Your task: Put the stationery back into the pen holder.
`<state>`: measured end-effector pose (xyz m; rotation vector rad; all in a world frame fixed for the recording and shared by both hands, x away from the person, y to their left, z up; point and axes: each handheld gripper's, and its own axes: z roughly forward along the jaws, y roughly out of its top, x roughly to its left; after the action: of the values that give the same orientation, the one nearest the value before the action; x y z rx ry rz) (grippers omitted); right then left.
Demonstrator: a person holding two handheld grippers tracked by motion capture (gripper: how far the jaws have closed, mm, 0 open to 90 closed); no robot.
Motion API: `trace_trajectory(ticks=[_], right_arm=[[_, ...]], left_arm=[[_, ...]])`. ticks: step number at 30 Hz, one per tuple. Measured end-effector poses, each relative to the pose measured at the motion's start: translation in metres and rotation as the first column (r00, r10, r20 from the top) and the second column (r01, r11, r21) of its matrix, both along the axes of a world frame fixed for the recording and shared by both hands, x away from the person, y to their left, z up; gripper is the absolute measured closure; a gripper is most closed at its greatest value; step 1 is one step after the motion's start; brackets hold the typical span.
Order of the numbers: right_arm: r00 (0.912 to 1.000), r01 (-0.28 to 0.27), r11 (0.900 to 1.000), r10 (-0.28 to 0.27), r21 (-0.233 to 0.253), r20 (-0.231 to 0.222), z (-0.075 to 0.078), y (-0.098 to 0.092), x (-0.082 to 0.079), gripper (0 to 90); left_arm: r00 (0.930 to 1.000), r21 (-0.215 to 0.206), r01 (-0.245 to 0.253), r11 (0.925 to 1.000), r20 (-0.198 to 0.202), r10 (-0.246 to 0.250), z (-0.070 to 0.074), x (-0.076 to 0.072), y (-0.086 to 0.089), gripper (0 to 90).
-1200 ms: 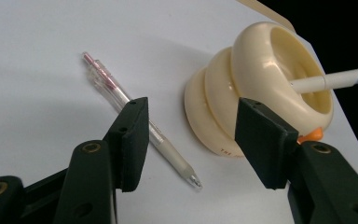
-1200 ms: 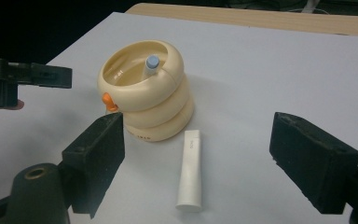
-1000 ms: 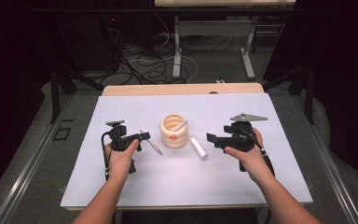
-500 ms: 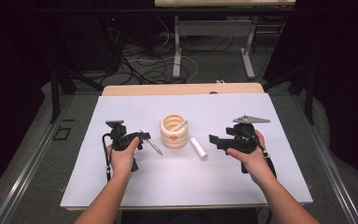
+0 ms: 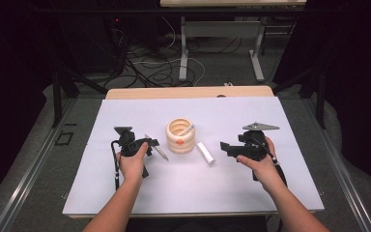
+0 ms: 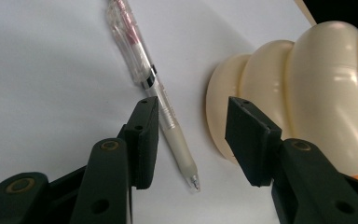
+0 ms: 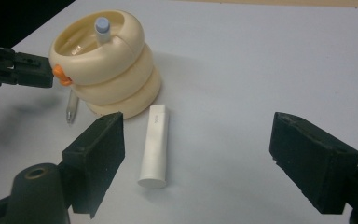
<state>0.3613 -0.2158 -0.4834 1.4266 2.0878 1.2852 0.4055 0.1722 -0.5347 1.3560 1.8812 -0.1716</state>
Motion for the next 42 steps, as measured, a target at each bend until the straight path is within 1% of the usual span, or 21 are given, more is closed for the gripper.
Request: trace_trajectory(ticks=[1, 3, 5, 6, 7, 9, 11, 14, 15, 16, 17, 20, 21, 23, 26, 34, 42], right_arm=[[1.0, 0.004, 1.0, -0.004, -0.002, -0.003, -0.002, -0.001, 0.001, 16.7], [0.9999, 0.01, 1.0, -0.01, -0.007, -0.012, -0.004, -0.002, 0.001, 16.3], [0.9998, 0.012, 1.0, -0.013, -0.014, -0.012, -0.007, -0.003, 0.002, 16.2], [0.9997, 0.013, 1.0, -0.014, -0.015, -0.02, -0.007, -0.003, 0.001, 16.2], [0.9997, 0.014, 1.0, -0.015, -0.017, -0.017, -0.008, -0.003, 0.001, 16.2], [0.9997, 0.013, 1.0, -0.013, -0.015, -0.022, -0.008, -0.003, 0.001, 16.2], [0.9998, 0.009, 1.0, -0.01, -0.018, -0.018, -0.008, -0.002, 0.002, 16.2], [0.9998, 0.005, 1.0, -0.005, -0.015, -0.019, -0.009, -0.001, 0.002, 16.2], [0.9998, 0.003, 1.0, -0.003, -0.019, -0.019, -0.01, -0.001, 0.002, 16.2], [0.9997, 0.004, 1.0, -0.004, -0.016, -0.023, -0.01, 0.0, 0.002, 16.2], [0.9998, 0.002, 1.0, -0.003, -0.018, -0.021, -0.01, 0.0, 0.002, 16.2], [0.9998, 0.002, 1.0, -0.003, -0.018, -0.019, -0.01, -0.001, 0.002, 16.2], [0.9997, 0.007, 1.0, -0.007, -0.011, -0.022, -0.009, -0.001, 0.002, 16.2], [0.9998, 0.007, 1.0, -0.007, -0.012, -0.017, -0.009, -0.002, 0.003, 16.2], [0.9998, 0.01, 1.0, -0.01, -0.007, -0.018, -0.01, -0.003, 0.003, 16.3], [0.9998, 0.016, 1.0, -0.016, 0.001, -0.014, -0.009, -0.003, 0.003, 16.4], [0.9998, 0.017, 1.0, -0.017, 0.01, -0.014, -0.008, -0.003, 0.004, 16.5]], left_arm=[[0.9999, -0.002, 0.0, 1.0, -0.014, 0.0, -0.001, 0.0, 0.0, 55.7], [0.9995, 0.004, -0.013, 0.9999, -0.027, 0.013, -0.004, 0.001, -0.001, 56.9], [0.9992, -0.001, -0.015, 0.9999, -0.038, 0.015, -0.006, 0.002, -0.002, 58.2], [0.9989, -0.001, -0.022, 0.9998, -0.042, 0.022, -0.008, 0.002, -0.003, 58.5], [0.9985, 0.001, -0.03, 0.9995, -0.047, 0.03, -0.009, 0.003, -0.004, 59.2], [0.9981, 0.002, -0.026, 0.9997, -0.055, 0.026, -0.011, 0.003, -0.006, 59.6], [0.998, 0.001, -0.023, 0.9997, -0.059, 0.023, -0.012, 0.004, -0.007, 59.9], [0.9971, 0.0, -0.033, 0.9994, -0.069, 0.033, -0.015, 0.005, -0.01, 61.8], [0.9964, 0.01, -0.039, 0.9992, -0.075, 0.039, -0.016, 0.006, -0.011, 62.4], [0.9962, 0.01, -0.04, 0.9991, -0.077, 0.041, -0.017, 0.006, -0.012, 62.7], [0.9961, -0.001, -0.04, 0.9992, -0.078, 0.04, -0.018, 0.006, -0.012, 62.8], [0.9961, -0.016, -0.045, 0.9989, -0.077, 0.043, -0.019, 0.006, -0.012, 64.0], [0.9956, -0.013, -0.055, 0.9984, -0.076, 0.054, -0.019, 0.006, -0.013, 64.3], [0.9946, -0.022, -0.069, 0.9973, -0.079, 0.068, -0.019, 0.007, -0.014, 65.1], [0.9941, -0.009, -0.071, 0.9975, -0.084, 0.069, -0.02, 0.006, -0.014, 66.5], [0.991, -0.006, -0.092, 0.9958, -0.099, 0.09, -0.019, 0.007, -0.015, 68.4], [0.9892, 0.002, -0.101, 0.9949, -0.107, 0.101, -0.02, 0.008, -0.017, 73.5]])
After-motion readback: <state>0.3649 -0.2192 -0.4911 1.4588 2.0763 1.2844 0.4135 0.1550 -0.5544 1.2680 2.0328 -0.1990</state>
